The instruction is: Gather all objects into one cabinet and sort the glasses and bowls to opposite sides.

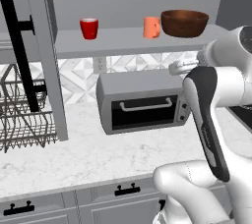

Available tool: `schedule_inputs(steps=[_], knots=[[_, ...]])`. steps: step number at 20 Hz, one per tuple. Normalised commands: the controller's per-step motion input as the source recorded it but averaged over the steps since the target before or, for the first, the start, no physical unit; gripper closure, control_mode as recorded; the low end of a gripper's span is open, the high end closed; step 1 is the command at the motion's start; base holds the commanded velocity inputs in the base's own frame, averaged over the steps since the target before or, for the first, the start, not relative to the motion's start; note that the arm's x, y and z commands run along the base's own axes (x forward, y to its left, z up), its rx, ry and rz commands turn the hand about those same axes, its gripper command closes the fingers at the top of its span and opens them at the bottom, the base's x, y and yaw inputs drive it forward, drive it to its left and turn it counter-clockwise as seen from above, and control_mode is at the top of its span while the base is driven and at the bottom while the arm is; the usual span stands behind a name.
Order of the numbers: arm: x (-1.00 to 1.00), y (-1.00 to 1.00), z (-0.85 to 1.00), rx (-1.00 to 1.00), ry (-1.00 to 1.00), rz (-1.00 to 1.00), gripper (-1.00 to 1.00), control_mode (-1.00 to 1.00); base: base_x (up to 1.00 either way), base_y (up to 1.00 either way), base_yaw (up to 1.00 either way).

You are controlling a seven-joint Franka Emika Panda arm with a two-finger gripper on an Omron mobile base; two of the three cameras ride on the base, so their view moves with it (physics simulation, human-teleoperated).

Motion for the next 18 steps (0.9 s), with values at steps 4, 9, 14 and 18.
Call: schedule_inputs(steps=[4,9,14,18], knots=[[-0.19,0.01,0.1,-0.02,-0.07,0.0,-1.0,-1.0,0.0,0.0,0.0],[0.0,0.0,0.0,0.0,0.0,0.0,-1.0,-1.0,0.0,0.0,0.0],[-0.06,0.0,-0.01,0.0,0.0,0.0,-1.0,1.0,-0.74,-0.02,-0.06],[0.0,0.0,0.0,0.0,0.0,0.0,-1.0,1.0,-1.0,-0.05,-0.22]])
